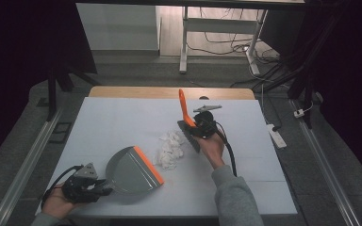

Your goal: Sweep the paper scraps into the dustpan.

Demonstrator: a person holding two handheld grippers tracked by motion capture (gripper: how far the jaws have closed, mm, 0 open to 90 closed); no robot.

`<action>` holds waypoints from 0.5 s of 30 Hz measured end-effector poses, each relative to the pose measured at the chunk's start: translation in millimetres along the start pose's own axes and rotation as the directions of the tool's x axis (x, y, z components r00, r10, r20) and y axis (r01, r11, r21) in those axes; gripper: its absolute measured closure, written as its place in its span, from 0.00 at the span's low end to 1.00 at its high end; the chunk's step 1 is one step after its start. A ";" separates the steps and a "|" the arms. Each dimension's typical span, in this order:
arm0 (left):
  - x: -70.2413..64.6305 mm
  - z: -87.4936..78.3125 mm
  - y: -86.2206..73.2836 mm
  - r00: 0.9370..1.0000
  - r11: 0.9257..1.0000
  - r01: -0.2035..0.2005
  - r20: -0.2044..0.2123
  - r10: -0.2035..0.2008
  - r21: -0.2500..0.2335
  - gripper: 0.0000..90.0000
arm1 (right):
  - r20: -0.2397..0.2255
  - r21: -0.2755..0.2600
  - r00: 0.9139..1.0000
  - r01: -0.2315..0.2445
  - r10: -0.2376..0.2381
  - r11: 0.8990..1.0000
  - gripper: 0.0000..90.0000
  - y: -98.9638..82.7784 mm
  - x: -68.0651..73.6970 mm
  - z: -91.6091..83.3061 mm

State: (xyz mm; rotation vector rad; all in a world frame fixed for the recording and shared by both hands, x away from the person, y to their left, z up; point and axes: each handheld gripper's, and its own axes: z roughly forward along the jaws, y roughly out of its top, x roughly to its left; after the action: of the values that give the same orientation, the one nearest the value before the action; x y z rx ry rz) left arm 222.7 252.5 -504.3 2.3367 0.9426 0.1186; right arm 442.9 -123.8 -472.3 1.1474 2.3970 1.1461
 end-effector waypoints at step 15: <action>1.2 3.9 2.3 1.000 1.000 -0.008 0.011 0.008 0.012 0.68 | 0.036 0.056 0.998 0.041 -0.043 0.998 0.78 11.6 4.4 23.9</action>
State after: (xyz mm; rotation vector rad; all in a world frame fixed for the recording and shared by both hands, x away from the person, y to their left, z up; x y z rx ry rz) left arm 226.2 250.0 -506.3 2.3501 0.9313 0.1035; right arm 458.7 -103.0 -479.1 1.1187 2.4270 1.0429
